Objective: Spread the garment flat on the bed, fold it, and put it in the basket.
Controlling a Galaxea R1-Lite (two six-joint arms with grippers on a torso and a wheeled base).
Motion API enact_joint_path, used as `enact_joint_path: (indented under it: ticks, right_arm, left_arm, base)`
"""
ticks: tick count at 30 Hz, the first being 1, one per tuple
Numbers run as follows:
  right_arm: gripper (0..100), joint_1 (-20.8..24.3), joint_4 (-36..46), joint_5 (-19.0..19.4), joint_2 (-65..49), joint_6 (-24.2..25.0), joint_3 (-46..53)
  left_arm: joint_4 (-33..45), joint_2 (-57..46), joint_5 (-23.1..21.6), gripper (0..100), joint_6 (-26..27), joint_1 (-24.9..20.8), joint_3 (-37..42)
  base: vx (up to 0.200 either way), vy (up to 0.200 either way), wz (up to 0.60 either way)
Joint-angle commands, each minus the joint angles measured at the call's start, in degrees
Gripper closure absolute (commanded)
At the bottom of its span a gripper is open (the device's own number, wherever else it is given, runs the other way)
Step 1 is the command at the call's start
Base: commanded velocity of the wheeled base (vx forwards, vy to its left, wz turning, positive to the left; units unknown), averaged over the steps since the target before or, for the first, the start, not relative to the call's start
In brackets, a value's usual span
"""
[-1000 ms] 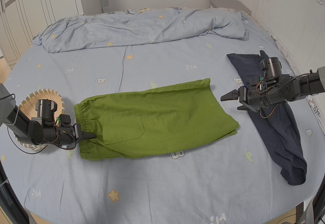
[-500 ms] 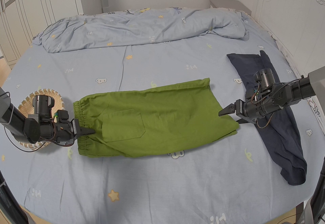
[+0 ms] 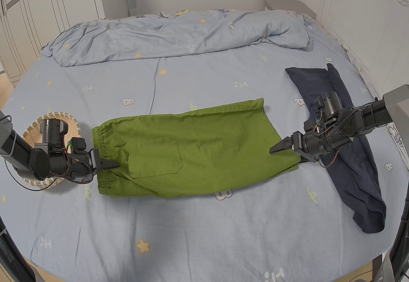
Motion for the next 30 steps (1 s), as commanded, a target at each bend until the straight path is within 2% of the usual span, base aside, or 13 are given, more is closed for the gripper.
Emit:
enact_joint_path:
  ticks: [1,2,19,23,30]
  right_arm:
    - [0,-0.31,-0.07,0.01,0.74,0.01,-0.28]
    - [100,-0.40,-0.07,0.01,0.74,0.01,-0.28]
    - [100,-1.28,-0.07,0.01,0.56,-1.39,-0.19]
    - [100,-0.84,1.69,0.01,-3.30,-1.48,1.48]
    - [100,-0.22,4.77,-0.07,-11.48,-1.48,8.16]
  left_arm:
    - [-0.04,-0.13,0.00,100,-0.03,-0.04,0.03]
    - [-0.04,-0.13,0.00,100,-0.03,-0.04,0.03]
    - [-0.04,0.05,0.00,100,0.14,0.05,0.12]
    - [0.93,-0.66,0.00,100,0.23,0.22,0.12]
    - [9.02,-5.67,0.00,100,1.02,0.57,-0.06]
  base:
    - [0.000,0.000,0.00]
    - [0.000,0.000,0.00]
    - [0.000,0.000,0.00]
    - [0.000,0.000,0.00]
    - [0.000,0.000,0.00]
